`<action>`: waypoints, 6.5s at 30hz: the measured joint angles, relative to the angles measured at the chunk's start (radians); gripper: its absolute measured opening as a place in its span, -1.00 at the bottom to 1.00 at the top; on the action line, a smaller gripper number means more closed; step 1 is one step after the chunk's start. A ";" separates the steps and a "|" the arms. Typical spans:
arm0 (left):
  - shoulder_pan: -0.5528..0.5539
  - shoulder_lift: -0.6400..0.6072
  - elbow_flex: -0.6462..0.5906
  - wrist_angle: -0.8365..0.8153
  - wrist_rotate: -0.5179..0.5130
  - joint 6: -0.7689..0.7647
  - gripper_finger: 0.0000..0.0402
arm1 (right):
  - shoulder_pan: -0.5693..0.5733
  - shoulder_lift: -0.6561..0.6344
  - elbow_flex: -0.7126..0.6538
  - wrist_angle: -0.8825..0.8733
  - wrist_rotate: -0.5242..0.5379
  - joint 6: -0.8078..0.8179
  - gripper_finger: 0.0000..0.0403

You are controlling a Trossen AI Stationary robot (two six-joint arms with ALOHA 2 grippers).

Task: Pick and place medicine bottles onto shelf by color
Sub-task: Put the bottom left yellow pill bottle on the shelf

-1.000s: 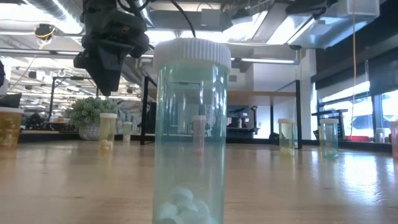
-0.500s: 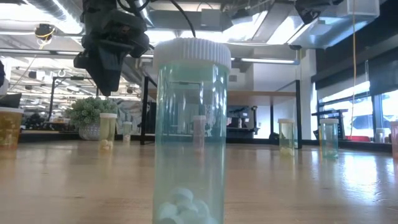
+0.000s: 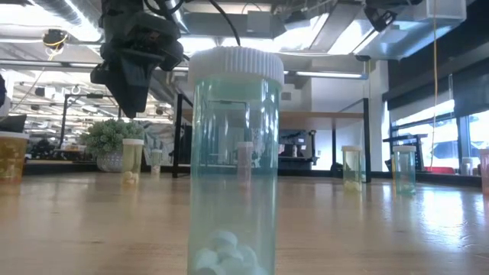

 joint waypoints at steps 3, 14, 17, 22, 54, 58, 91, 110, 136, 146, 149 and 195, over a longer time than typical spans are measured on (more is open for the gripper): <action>0.000 0.000 0.000 0.000 0.000 0.000 -0.37 | 0.000 0.000 0.000 0.000 0.000 0.056 -0.97; 0.000 0.000 0.000 0.005 0.000 -0.001 -0.37 | 0.000 0.000 0.000 0.000 0.000 0.071 -0.97; 0.000 0.000 0.000 0.002 0.000 -0.001 -0.37 | 0.000 0.000 0.000 0.000 0.000 0.072 -0.97; 0.000 0.000 0.000 -0.002 0.000 -0.003 -0.36 | 0.000 0.000 0.000 0.000 0.000 0.073 -0.97; -0.040 0.079 0.002 0.008 -0.059 0.071 0.05 | 0.000 0.000 -0.001 0.002 0.000 0.071 -0.97; -0.026 0.081 0.002 0.009 -0.058 0.117 0.05 | 0.000 0.000 -0.001 0.001 0.000 0.071 -0.97; -0.010 0.182 0.000 0.052 -0.021 0.204 0.05 | 0.000 0.000 -0.001 0.002 0.000 0.072 -0.97; -0.007 0.179 0.000 0.043 -0.022 0.202 0.05 | 0.000 0.000 -0.001 0.000 0.000 0.070 -0.97; 0.008 0.179 0.000 0.052 -0.017 0.173 -0.22 | 0.000 0.000 -0.001 0.000 0.000 0.071 -0.97; 0.008 0.179 0.000 0.052 -0.003 0.176 -0.22 | 0.000 0.000 -0.001 0.000 0.000 0.071 -0.97; 0.008 0.179 0.000 0.052 -0.003 0.176 -0.22 | 0.000 0.000 -0.001 0.000 0.000 0.071 -0.97; 0.046 0.171 0.329 -0.150 -0.011 0.314 -0.49 | 0.000 0.000 -0.001 0.000 0.000 0.072 -0.97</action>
